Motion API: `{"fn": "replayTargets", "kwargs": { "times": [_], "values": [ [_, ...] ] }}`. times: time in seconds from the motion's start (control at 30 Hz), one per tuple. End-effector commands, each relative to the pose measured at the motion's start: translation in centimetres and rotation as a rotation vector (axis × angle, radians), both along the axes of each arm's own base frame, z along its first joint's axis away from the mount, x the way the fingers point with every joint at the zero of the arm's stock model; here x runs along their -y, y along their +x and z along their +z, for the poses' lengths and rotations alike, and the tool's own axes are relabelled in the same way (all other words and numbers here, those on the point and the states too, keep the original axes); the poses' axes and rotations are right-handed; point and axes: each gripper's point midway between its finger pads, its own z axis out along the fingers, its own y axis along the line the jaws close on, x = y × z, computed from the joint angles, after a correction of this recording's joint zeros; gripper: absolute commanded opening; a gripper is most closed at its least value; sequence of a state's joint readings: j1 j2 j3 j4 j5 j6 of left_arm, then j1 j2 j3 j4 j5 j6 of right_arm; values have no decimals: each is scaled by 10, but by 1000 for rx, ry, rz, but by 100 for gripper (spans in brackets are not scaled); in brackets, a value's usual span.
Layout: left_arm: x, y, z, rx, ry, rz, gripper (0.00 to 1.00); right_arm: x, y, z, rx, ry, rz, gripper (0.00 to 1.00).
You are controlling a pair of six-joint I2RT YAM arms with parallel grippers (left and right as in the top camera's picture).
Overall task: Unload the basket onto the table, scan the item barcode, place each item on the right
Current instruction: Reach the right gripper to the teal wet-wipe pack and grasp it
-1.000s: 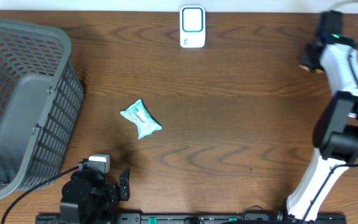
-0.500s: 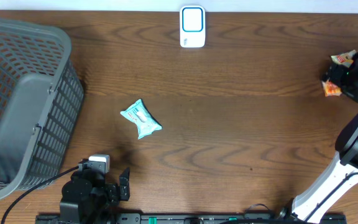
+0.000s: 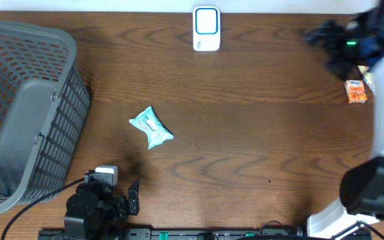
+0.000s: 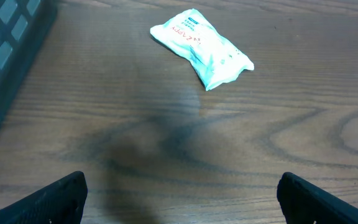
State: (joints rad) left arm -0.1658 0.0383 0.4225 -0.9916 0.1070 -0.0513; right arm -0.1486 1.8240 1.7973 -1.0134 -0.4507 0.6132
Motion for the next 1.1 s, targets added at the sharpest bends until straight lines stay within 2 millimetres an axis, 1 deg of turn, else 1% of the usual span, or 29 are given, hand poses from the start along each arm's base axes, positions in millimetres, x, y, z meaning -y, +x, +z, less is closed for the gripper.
{"fn": "replayTargets", "kwargs": {
  "times": [0.0, 0.07, 0.13, 0.17, 0.2, 0.23, 0.3, 0.43, 0.53, 0.6, 0.67, 0.77, 0.9, 1.0, 1.07],
  "values": [
    [3, -1, 2, 4, -4, -17, 98, -71, -9, -23, -121, 94, 80, 99],
    [3, -1, 2, 4, -4, -17, 98, -106, -14, -33, -98, 20, 224, 99],
    [3, -1, 2, 4, -4, -18, 98, -148, -21, -45, -49, -93, 415, 99],
    [3, -1, 2, 4, -4, -17, 98, -164, -25, -52, -29, -139, 493, 99],
    [3, -1, 2, 4, -4, -17, 98, -182, -30, -59, -9, -192, 586, 99],
    [3, -1, 2, 4, -4, -17, 98, -207, -40, -71, 12, -258, 705, 99],
    [3, -1, 2, 4, -4, -17, 98, -240, -55, -85, 30, -300, 842, 99],
    [3, -1, 2, 4, -4, -17, 98, -301, -87, -107, 80, -334, 1065, 99],
    [3, -1, 2, 4, -4, -17, 98, -338, -106, -121, 137, -355, 1202, 99],
    [3, -1, 2, 4, -4, -17, 98, -354, -113, -133, 156, -386, 1243, 99],
    [3, -1, 2, 4, -4, -17, 98, -363, -116, -148, 162, -444, 1257, 99],
    [3, -1, 2, 4, -4, -17, 98, -372, -118, -171, 159, -522, 1270, 99],
    [3, -1, 2, 4, -4, -17, 98, -383, -132, -197, 124, -538, 1316, 99],
    [3, -1, 2, 4, -4, -17, 98, -386, -141, -214, 93, -545, 1342, 99],
    [3, -1, 2, 4, -4, -17, 98, -387, -145, -221, 78, -548, 1353, 99]
  ]
}}
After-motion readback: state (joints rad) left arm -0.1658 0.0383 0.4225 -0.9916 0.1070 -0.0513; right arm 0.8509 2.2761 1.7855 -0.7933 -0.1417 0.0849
